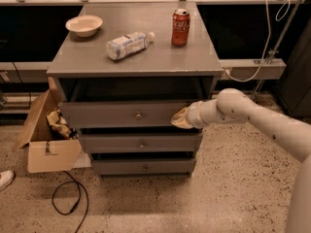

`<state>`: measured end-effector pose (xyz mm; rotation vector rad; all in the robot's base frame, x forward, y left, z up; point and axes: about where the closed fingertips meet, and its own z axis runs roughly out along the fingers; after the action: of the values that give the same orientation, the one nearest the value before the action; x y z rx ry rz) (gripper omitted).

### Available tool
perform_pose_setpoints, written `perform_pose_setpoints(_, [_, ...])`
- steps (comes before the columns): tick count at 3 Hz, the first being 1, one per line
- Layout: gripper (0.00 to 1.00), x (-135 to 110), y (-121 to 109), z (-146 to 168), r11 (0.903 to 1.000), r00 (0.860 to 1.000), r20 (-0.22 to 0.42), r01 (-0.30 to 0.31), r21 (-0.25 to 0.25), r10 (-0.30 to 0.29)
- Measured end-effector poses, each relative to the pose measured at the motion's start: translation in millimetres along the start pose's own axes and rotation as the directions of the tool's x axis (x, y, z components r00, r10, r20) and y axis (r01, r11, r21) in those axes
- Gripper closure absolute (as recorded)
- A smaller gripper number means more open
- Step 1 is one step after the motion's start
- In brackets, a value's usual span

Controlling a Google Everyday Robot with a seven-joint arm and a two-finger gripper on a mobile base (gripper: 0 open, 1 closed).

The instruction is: Close top drawer

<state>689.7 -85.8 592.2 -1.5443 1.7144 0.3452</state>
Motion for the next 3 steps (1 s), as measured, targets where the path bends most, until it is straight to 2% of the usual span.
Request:
perform_pose_setpoints(2, [1.00, 4.8, -23.3, 10.2, 0.9988, 1.000, 0.008, -0.011, 0.048, 0.011])
perform_pose_setpoints(3, [1.00, 4.8, -25.0, 9.9, 0.9986, 1.000, 0.009, -0.012, 0.052, 0.011])
